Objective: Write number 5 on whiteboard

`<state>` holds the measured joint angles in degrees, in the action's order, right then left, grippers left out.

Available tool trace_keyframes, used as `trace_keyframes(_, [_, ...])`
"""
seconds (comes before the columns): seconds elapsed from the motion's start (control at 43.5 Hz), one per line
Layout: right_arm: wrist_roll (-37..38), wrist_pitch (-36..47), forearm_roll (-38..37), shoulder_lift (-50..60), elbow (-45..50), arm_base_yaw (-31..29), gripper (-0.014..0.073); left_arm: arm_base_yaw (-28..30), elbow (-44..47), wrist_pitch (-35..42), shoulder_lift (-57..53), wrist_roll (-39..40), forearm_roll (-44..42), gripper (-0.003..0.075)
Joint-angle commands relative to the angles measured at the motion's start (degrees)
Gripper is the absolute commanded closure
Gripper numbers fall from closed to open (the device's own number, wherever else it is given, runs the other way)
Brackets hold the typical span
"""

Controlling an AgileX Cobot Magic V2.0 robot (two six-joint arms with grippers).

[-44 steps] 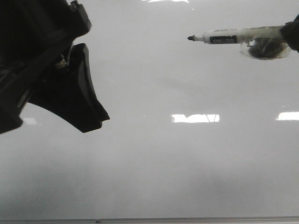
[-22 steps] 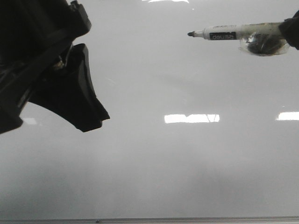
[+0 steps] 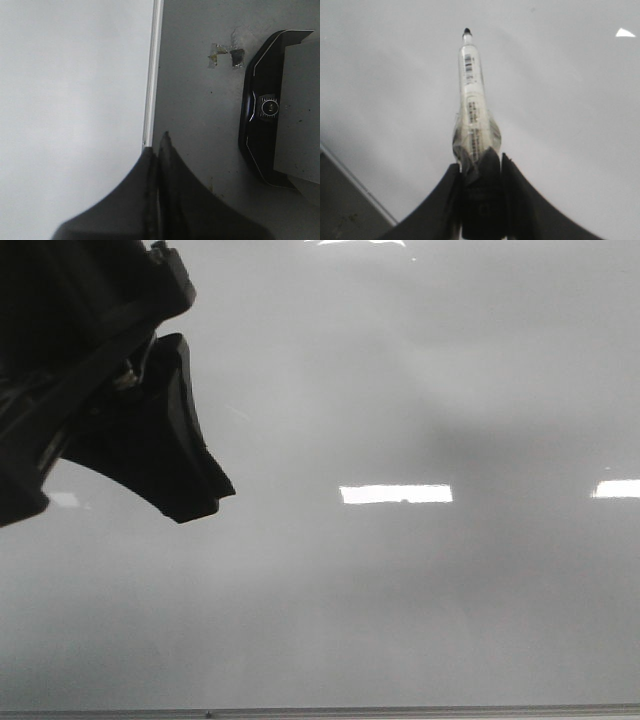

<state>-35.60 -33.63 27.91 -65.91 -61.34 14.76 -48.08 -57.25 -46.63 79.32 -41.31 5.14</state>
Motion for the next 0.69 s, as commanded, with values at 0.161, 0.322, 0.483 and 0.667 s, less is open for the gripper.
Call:
trace_keyframes(0.161, [2.6,-4.2,1.1,-10.5,-16.3,-6.5,0.0655,-0.4,-1.8,1.7,-2.0,0.6,0.7,0.0741])
trace_keyframes(0.322, [2.6,-4.2,1.1,-13.4,-18.5,-6.5,0.0655,-0.4,-1.8,1.7,-2.0,0.6,0.7,0.0741])
trace_keyframes(0.483, [2.7,-4.3,0.6,-14.5,-18.5,-6.5,0.0655,-0.4,-1.8,1.7,-2.0,0.6,0.7,0.0741])
trace_keyframes(0.667, [3.0,-6.3,-0.1,-15.4,-18.5,-6.5,0.0655,-0.4,-1.8,1.7,-2.0,0.6,0.7,0.0741])
